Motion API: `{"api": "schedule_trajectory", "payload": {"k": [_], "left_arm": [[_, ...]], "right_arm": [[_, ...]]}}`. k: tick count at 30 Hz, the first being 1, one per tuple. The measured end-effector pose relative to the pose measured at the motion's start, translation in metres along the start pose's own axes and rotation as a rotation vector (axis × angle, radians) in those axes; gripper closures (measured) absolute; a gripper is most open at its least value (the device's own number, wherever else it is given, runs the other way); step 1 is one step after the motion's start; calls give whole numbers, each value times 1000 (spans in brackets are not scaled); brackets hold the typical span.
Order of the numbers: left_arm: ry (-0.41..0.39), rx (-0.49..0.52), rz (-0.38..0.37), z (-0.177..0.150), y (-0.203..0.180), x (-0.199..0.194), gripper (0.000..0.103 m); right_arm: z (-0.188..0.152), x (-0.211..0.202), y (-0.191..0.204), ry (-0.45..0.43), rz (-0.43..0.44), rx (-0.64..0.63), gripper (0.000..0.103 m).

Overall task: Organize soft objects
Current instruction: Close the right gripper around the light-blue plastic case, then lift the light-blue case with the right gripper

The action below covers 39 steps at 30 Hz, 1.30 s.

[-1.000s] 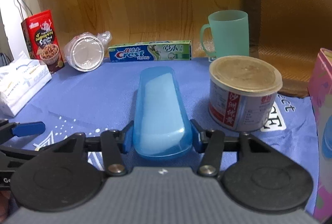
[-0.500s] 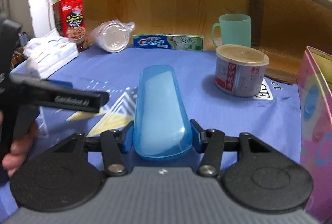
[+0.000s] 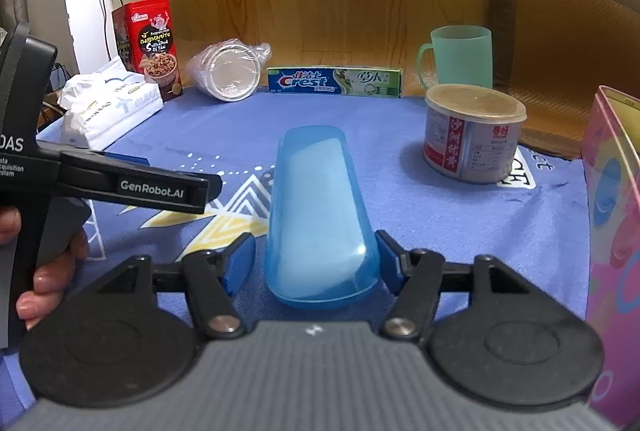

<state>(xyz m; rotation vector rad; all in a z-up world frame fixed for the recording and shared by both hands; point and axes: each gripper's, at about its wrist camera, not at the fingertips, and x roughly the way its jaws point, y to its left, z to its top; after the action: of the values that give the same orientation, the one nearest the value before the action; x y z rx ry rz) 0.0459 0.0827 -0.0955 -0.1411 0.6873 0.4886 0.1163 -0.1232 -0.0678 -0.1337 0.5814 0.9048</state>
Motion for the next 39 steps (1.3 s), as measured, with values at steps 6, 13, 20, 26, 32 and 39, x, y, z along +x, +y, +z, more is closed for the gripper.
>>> {"api": "schedule_trajectory", "payload": {"k": [6, 13, 20, 26, 32, 39], "left_arm": [[0, 1, -1, 0, 0, 0, 6], [0, 1, 0, 0, 0, 0, 6], [1, 0, 0, 1, 0, 0, 5], [1, -2, 3, 0, -1, 0, 5], [2, -1, 3, 0, 0, 0, 4], [2, 0, 4, 1, 0, 0, 3]], "right_arm": [[0, 0, -1, -4, 5, 6, 36], [-1, -2, -4, -13, -2, 30, 36], [0, -2, -4, -11, 1, 30, 35], [0, -2, -4, -11, 0, 33, 34], [0, -2, -2, -8, -6, 29, 34], [1, 0, -1, 1, -13, 8, 33]]}}
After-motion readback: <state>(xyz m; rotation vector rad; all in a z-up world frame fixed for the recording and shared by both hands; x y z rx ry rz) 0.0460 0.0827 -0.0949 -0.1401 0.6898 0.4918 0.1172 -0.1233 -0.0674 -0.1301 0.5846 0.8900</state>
